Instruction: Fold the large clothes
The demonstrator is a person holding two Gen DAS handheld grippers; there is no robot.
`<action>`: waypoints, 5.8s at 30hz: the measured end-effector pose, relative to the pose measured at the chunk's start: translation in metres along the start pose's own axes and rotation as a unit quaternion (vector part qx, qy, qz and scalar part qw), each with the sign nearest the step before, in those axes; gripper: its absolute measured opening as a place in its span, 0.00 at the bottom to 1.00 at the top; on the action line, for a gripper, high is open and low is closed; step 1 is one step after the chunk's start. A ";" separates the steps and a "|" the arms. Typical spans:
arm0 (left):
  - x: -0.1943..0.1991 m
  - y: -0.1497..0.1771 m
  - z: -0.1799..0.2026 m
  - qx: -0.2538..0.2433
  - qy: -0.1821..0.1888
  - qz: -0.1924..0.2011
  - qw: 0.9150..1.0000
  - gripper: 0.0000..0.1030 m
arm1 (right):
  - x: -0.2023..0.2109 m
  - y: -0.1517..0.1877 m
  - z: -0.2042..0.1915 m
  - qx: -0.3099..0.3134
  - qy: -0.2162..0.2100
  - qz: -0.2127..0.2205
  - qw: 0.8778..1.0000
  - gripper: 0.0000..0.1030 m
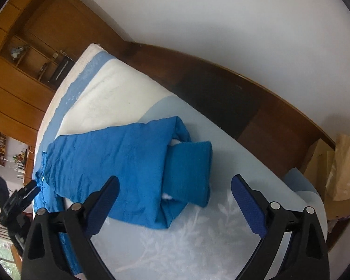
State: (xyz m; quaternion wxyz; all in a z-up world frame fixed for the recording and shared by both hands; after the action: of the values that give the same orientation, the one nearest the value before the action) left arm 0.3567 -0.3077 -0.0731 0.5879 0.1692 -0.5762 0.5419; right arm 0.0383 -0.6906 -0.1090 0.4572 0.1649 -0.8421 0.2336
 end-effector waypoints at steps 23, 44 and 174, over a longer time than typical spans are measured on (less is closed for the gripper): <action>0.027 -0.003 -0.052 0.009 -0.011 0.030 0.999 0.73 | 0.018 -0.006 -0.209 0.206 -0.177 0.041 0.962 0.25; 0.072 0.032 -0.193 0.107 -0.032 0.057 0.992 0.75 | -0.131 0.105 -0.443 0.399 -0.210 -0.119 0.885 0.43; 0.327 0.345 -0.568 0.569 -0.306 0.205 0.736 0.49 | -0.166 0.086 -0.383 0.390 -0.081 -0.056 0.916 0.44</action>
State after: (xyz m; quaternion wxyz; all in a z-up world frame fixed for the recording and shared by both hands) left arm 0.2679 0.4274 -0.0968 0.0495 0.5065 -0.3302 0.7950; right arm 0.3488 -0.4001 -0.0891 0.2996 0.3954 -0.7077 0.5030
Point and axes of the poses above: each gripper's, at about its wrist camera, not at the fingertips, and x roughly against the way its jaws point, z to its right, y to its underside, the point moved 2 cm from there along -x, roughly the way its jaws point, and after that the axes turned 2 degrees about -y, right-handed, at the moved point
